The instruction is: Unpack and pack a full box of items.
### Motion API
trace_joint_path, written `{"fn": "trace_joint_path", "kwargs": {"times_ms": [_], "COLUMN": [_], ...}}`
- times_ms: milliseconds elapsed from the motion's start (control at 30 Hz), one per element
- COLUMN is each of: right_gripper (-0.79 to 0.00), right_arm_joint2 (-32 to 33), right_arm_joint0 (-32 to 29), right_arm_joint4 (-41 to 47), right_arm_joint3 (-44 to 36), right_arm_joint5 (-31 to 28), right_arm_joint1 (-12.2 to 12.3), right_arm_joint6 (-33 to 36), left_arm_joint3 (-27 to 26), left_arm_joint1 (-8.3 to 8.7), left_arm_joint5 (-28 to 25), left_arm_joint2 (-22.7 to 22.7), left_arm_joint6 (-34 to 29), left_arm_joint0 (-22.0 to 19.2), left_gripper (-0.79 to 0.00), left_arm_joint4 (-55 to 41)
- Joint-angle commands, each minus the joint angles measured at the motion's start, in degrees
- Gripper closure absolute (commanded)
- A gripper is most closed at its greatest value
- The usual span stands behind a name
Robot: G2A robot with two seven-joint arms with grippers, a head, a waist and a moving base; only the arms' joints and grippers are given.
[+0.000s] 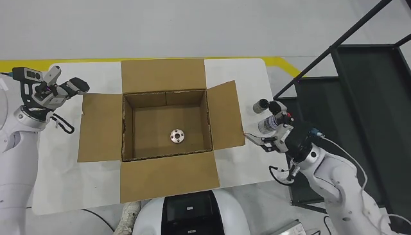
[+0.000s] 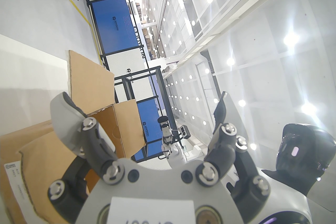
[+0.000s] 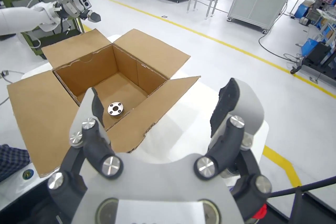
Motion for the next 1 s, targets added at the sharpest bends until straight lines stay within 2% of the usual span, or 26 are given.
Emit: {"fn": "trace_joint_path", "kwargs": {"times_ms": [0,100,233,367,467,667,967], "right_gripper": [-0.785,-0.785,-0.785,-0.785,-0.785,-0.785,-0.785], "right_arm_joint2": [-1.4,-5.2,-12.5,-22.2,-30.0,-43.1,-43.1], "right_arm_joint0": [2.2,8.6,19.6,31.6,40.2,51.7,51.7], "right_arm_joint4": [-0.2,-0.5,2.8,6.5,9.0,9.4,9.4], "right_arm_joint3": [-3.2,-7.2,-8.3,-5.4,-1.6,5.3,5.3], "right_arm_joint5": [-3.9,-8.3,-9.1,-6.1,-3.0,3.7,3.7], "right_arm_joint1": [0.4,0.9,1.1,0.6,-0.4,-3.0,-3.0], "right_arm_joint6": [8.2,23.1,40.9,55.6,63.0,68.4,68.4], "left_arm_joint3": [0.0,0.0,0.0,0.0,0.0,0.0,0.0], "left_arm_joint1": [0.0,0.0,0.0,0.0,0.0,0.0,0.0], "left_arm_joint5": [0.0,0.0,0.0,0.0,0.0,0.0,0.0], "left_arm_joint2": [0.0,0.0,0.0,0.0,0.0,0.0,0.0], "left_arm_joint6": [0.0,0.0,0.0,0.0,0.0,0.0,0.0], "left_arm_joint0": [0.0,0.0,0.0,0.0,0.0,0.0,0.0], "left_gripper": [-0.785,-0.785,-0.785,-0.785,-0.785,-0.785,-0.785], "left_arm_joint4": [0.0,0.0,0.0,0.0,0.0,0.0,0.0]}}
